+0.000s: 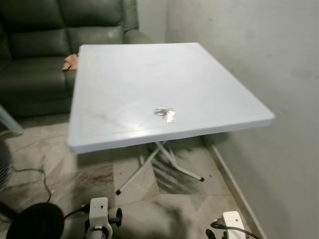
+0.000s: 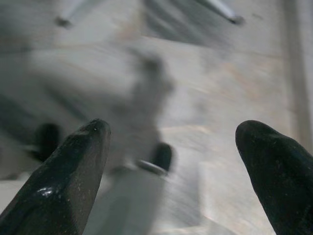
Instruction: Hang keys on a hook
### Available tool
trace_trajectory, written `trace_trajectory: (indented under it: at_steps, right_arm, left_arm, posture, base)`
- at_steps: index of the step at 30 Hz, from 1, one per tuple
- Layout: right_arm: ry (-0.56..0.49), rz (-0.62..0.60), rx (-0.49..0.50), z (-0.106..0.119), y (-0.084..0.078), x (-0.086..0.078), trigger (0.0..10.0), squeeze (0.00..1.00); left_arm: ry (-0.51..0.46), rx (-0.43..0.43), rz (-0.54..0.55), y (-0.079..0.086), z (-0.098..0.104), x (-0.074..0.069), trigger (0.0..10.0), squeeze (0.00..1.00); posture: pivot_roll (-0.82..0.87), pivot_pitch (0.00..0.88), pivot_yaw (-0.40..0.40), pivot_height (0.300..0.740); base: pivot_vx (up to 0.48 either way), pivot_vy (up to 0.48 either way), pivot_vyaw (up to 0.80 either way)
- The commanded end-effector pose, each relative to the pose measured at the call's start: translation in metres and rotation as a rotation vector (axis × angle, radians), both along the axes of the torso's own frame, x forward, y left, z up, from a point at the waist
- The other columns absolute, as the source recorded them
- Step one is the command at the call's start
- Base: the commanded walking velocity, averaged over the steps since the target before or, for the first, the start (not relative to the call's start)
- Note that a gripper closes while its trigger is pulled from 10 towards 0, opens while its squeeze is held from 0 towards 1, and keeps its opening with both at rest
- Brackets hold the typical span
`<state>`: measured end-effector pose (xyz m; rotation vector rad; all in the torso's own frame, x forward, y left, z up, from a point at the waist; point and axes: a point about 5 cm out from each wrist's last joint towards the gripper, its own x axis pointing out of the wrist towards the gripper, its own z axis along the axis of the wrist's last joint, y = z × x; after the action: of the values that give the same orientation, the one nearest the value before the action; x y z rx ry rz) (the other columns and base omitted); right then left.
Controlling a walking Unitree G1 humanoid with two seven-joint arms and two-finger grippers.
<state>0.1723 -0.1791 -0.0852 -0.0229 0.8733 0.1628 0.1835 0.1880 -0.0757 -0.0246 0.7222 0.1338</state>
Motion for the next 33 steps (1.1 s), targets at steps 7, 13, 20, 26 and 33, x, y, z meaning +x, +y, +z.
trace_trajectory:
  at_steps: [7, 13, 20, 26, 33]
  right_arm:
    - [-0.001, -0.009, -0.020, 0.001, -0.010, -0.002, 10.0, 0.00]
    - [-0.059, -0.005, -0.003, 0.007, -0.009, 0.010, 10.0, 0.00]
    - [-0.189, 0.021, 0.039, 0.023, -0.007, 0.034, 10.0, 0.00]
    - [-0.341, 0.055, 0.087, 0.044, -0.002, 0.059, 10.0, 0.00]
    - [-0.573, 0.067, 0.145, 0.080, 0.001, 0.093, 10.0, 0.00]
  left_arm:
    - [-0.020, -0.007, -0.016, -0.007, 0.002, 0.006, 10.0, 0.00]
    - [-0.108, -0.027, -0.022, -0.008, 0.012, 0.018, 10.0, 0.00]
    - [-0.260, -0.036, -0.032, -0.006, 0.029, 0.034, 10.0, 0.00]
    - [-0.406, -0.037, -0.038, -0.004, 0.047, 0.047, 10.0, 0.00]
    - [-0.597, -0.012, -0.071, -0.008, 0.074, 0.058, 10.0, 0.00]
  posture:
    - [-0.01, 0.030, -0.037, 0.740]
    - [-0.01, 0.028, -0.038, 0.740]
    - [-0.01, 0.026, -0.039, 0.740]
    - [0.00, 0.031, -0.044, 0.740]
    - [0.00, 0.052, -0.044, 0.740]
  base:
    - [0.000, 0.411, 0.00]
    - [0.000, 0.000, 0.00]
    - [0.000, 0.000, 0.00]
    - [0.000, 0.000, 0.00]
    - [0.000, 0.000, 0.00]
